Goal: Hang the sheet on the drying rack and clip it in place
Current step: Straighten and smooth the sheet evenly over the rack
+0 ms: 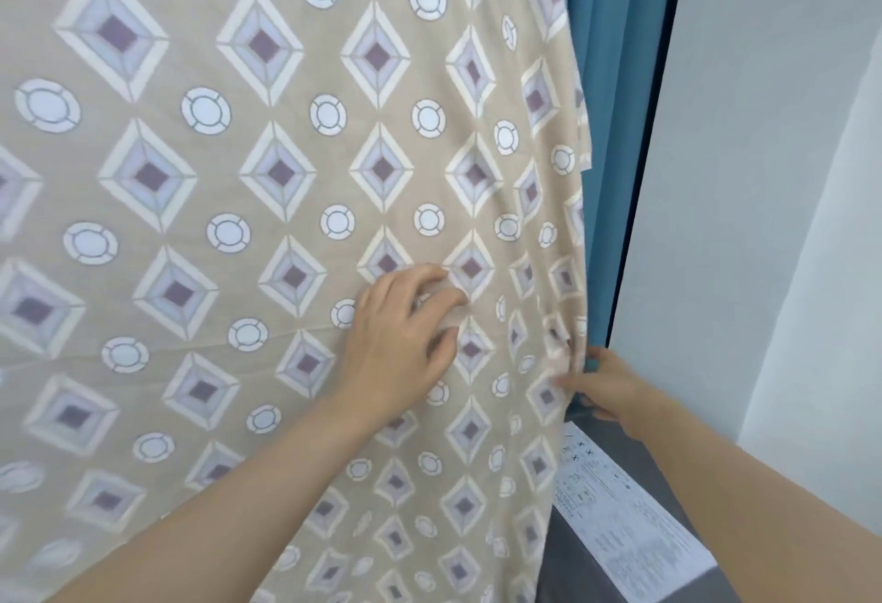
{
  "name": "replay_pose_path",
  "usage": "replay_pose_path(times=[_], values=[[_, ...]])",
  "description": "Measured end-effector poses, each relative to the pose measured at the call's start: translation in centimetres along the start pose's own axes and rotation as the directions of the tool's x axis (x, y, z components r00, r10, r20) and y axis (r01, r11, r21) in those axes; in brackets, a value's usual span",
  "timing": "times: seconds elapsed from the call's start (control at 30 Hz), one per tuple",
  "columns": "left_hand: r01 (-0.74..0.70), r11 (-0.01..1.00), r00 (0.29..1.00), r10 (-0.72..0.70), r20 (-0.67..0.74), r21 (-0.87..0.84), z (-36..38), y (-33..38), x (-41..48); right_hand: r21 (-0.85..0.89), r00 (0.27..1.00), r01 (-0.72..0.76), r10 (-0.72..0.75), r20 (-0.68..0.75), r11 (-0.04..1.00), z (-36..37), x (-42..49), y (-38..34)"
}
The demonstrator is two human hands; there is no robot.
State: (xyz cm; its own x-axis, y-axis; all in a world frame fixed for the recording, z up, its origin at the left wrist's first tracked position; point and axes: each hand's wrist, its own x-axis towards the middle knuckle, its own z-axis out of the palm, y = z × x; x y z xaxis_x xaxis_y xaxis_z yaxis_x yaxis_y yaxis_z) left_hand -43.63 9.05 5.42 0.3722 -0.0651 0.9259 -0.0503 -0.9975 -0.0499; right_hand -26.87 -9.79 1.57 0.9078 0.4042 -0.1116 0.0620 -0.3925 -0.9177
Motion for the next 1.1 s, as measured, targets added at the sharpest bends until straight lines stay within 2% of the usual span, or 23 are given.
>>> replay_pose_path(times=[0.03, 0.07, 0.13, 0.17, 0.2, 0.23, 0.3, 0.37, 0.43, 0.5, 0.53, 0.63, 0.7, 0.77, 0.83, 0.87, 0.93, 0.97, 1.03, 1.1], values=[[0.006, 1.000, 1.000, -0.006, -0.009, -0.018, -0.1, -0.1, -0.1, -0.039, 0.999, -0.033, 0.034, 0.028, 0.999, 0.2, -0.3, 0.3], [0.016, 0.999, 1.000, -0.016, -0.019, -0.038, -0.3, -0.2, -0.3, -0.035, 1.000, -0.020, 0.020, -0.006, 0.999, 0.4, -0.4, 0.7], [0.043, 0.997, 0.999, -0.044, -0.008, -0.064, -0.7, -0.3, -0.8, 0.058, 0.979, -0.011, 0.023, -0.202, 0.998, 0.8, -0.2, 1.4], [0.063, 0.996, 0.998, -0.062, 0.011, -0.069, -1.0, -0.3, -1.0, 0.112, 0.973, -0.035, 0.060, -0.225, 0.993, 1.0, -0.7, 1.4], [0.086, 0.993, 0.996, -0.084, 0.027, -0.075, -1.3, -0.3, -1.3, 0.149, 0.980, -0.068, 0.094, -0.175, 0.986, 1.3, -0.9, 1.4], [0.116, 0.990, 0.993, -0.113, 0.038, -0.085, -1.6, -0.5, -1.5, 0.156, 0.991, -0.111, 0.121, -0.058, 0.982, 1.9, -1.3, 1.4], [0.202, 0.972, 0.979, -0.196, 0.053, -0.122, -2.2, -0.5, -2.0, 0.093, 0.979, -0.165, 0.152, 0.133, 0.982, 3.4, -2.8, 1.5], [0.321, 0.934, 0.946, -0.307, 0.107, -0.156, -2.6, -0.3, -2.7, 0.133, 0.960, -0.175, 0.139, 0.242, 0.976, 5.0, -4.2, 1.5], [0.434, 0.882, 0.892, -0.393, 0.224, -0.180, -2.5, -0.1, -3.6, 0.191, 0.937, -0.149, 0.077, 0.340, 0.970, 6.3, -5.4, 1.3], [0.505, 0.838, 0.841, -0.424, 0.335, -0.207, -2.4, 0.0, -4.4, 0.153, 0.925, -0.084, 0.020, 0.381, 0.985, 7.2, -6.1, 1.2], [0.527, 0.823, 0.819, -0.427, 0.383, -0.209, -2.4, 0.0, -4.7, 0.119, 0.938, -0.042, -0.002, 0.347, 0.992, 7.4, -6.4, 1.1], [0.554, 0.812, 0.771, -0.419, 0.479, -0.182, -2.5, -0.2, -5.0, 0.058, 0.993, 0.004, -0.010, 0.120, 0.998, 7.0, -6.6, 1.2], [0.561, 0.807, 0.762, -0.416, 0.496, -0.186, -2.7, -0.3, -5.0, -0.108, 0.997, -0.009, 0.001, -0.076, 0.994, 5.7, -6.8, 1.4], [0.551, 0.810, 0.767, -0.397, 0.504, -0.201, -2.8, -0.2, -5.1, -0.219, 0.942, -0.037, -0.039, -0.332, 0.975, 4.3, -6.8, 1.9], [0.524, 0.828, 0.767, -0.359, 0.531, -0.197, -2.8, 0.1, -5.2, -0.110, 0.876, -0.048, -0.011, -0.482, 0.993, 3.6, -6.4, 2.6], [0.517, 0.833, 0.762, -0.343, 0.549, -0.198, -2.7, 0.4, -5.2, 0.002, 0.883, -0.035, 0.032, -0.468, 0.999, 3.5, -6.3, 2.7], [0.521, 0.829, 0.749, -0.329, 0.575, -0.205, -2.6, 0.8, -5.3, 0.236, 0.951, -0.071, 0.137, -0.278, 0.969, 4.0, -5.8, 3.5], [0.523, 0.827, 0.745, -0.327, 0.582, -0.206, -2.5, 1.0, -5.4, 0.289, 0.966, -0.138, 0.193, -0.172, 0.947, 4.5, -5.8, 3.8], [0.528, 0.824, 0.738, -0.327, 0.590, -0.205, -2.3, 1.0, -5.8, 0.270, 0.961, -0.253, 0.273, -0.037, 0.929, 5.5, -6.0, 4.3], [0.539, 0.817, 0.728, -0.331, 0.600, -0.203, -2.2, 0.9, -6.1, 0.276, 0.956, -0.251, 0.282, -0.078, 0.928, 5.9, -5.8, 4.5]])
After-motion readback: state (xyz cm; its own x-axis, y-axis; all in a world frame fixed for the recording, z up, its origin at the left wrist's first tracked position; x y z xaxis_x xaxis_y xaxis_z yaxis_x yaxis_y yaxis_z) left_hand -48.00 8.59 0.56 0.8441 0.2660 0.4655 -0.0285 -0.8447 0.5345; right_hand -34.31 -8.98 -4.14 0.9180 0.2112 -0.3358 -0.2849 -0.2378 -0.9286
